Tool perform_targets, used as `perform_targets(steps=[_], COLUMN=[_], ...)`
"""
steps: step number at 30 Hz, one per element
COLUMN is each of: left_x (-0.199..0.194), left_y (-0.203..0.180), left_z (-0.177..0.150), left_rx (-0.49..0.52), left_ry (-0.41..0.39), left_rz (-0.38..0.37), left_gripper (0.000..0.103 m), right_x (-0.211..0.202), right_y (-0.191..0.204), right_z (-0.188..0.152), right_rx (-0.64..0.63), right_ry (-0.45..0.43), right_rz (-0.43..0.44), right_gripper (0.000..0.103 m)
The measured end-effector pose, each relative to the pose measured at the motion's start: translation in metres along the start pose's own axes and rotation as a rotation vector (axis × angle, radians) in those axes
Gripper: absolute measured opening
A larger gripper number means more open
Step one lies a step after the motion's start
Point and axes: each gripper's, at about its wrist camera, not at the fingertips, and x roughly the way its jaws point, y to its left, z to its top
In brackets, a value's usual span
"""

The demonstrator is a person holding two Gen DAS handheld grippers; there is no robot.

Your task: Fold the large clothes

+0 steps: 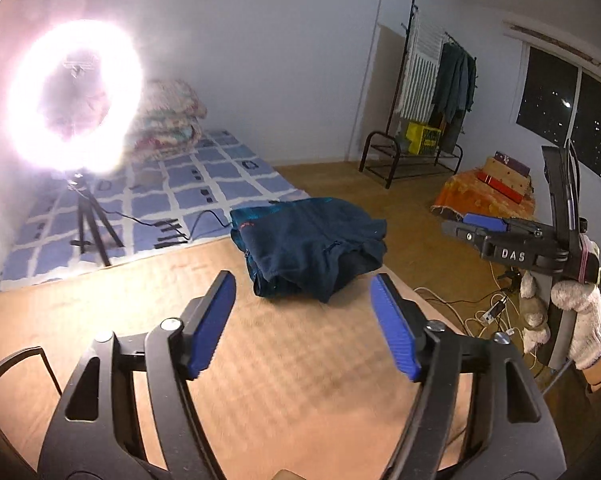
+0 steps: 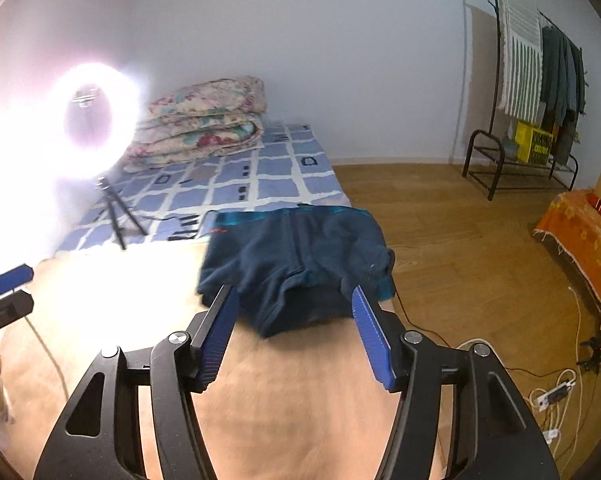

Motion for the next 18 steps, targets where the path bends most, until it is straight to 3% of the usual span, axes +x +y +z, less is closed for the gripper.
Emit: perform_targets(steps=[5,11,18], left_x=[-0.055,-0.123,-0.175], left_y=[-0.013,-0.030,-0.047], left_z=[-0.017,-0.037,-0.063], left_rx=[0.012,0.018,0.036], left_ry=[-0.010,-0.051,-0.074], left_rz=[0.019,0.040,0.075], left_gripper=[0.080,0.092,0.096], right_x=[-0.059,-0.106,-0.142], right_y=[0.027,0.042,0.054], right_z=[-0.020,-0.046,-0.079], right_rx=[-0.025,-0.016,0.005], right_ry=[-0.043,-0.074,-0.099], right_rz=[-0.013,-0.013,-0.018], right_gripper=[0.076,0.079,0.079])
